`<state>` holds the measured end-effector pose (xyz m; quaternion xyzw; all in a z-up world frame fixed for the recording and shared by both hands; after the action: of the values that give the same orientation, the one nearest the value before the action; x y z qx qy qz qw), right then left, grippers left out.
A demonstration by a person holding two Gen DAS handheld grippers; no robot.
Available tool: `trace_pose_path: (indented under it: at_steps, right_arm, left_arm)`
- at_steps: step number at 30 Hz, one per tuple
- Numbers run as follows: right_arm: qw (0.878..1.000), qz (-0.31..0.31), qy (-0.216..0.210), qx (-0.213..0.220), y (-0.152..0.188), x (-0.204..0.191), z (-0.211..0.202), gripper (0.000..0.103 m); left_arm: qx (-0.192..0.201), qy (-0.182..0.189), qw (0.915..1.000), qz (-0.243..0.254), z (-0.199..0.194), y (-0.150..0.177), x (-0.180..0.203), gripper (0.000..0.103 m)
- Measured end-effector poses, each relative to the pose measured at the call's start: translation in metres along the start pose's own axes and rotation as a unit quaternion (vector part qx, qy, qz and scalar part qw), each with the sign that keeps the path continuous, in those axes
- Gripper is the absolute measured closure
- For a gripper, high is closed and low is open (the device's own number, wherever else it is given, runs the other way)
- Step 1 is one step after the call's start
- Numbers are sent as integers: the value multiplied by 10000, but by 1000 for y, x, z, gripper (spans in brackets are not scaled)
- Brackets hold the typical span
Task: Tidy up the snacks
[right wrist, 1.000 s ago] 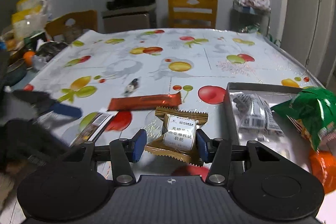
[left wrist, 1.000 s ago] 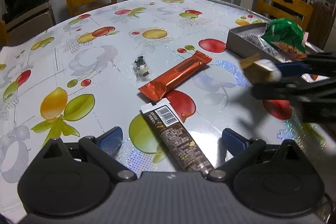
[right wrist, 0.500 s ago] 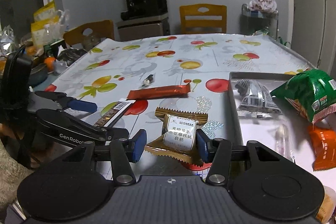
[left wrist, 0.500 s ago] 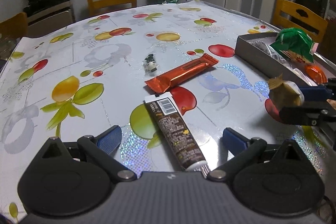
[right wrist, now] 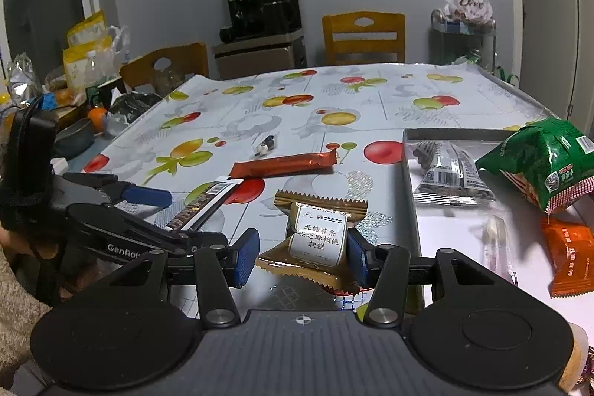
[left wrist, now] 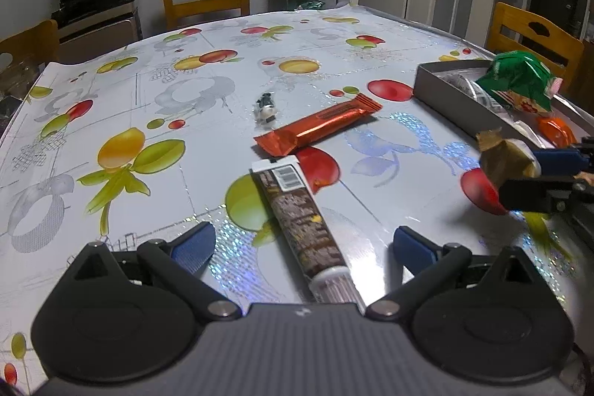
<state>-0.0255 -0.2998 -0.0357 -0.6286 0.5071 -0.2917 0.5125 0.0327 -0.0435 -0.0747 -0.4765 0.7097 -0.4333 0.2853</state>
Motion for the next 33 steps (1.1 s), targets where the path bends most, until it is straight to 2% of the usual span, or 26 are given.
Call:
trace_pose_path:
  at_steps: [3,6,8,11,18,20,21,28,33]
  right_arm:
    - [10000,-13,-31,22,1,0,-2,52]
    - [10000,-16,-49,19,2,0,-2,52]
    - [10000,-12,-73,12,2,0,-3,52]
    - [10000,-3,-90,13,3,1,-5,52]
    - [10000,-3,-83,41,2,3,-7,52]
    - [9999,-10,-95,34,2,2,-7,52]
    - [9999,-19,-107,29,2,2,-7,52]
    - [9999,-71,-129,56,1,-3,-7,52]
    - [9998,-98,-138,57,2,-6,-7,52]
  left_arm:
    - [37,115,9999,50,-5,2,5,4]
    - [98,170,9998,51,-8,2,7,14]
    - [151,135,9998,17,-9,0,6,31]
    - [212,87,9997,-60,-11,-1,2,49]
    - [265,93,9995,-111,-18,2,-5,60]
    - [280,120,9994,-175,-18,1,-8,76]
    - [286,136,9993,-204,-18,1,-9,80]
    - [332,296,9979,-475,-18,2,-21,83]
    - [383,266,9976,-505,-21,2,-21,83]
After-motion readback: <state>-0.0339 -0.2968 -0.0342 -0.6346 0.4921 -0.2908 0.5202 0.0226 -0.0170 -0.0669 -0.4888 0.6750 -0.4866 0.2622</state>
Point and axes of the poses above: each gripper's, at about its wrist camera, not at the fingertips, and z roughly the way its jaws point, x to its right, y to its underside, the point moved 1 cm from there along z, roughly the way its jaws point, and after that the axes turned 15 degrees about x, right-handed, at the moved point
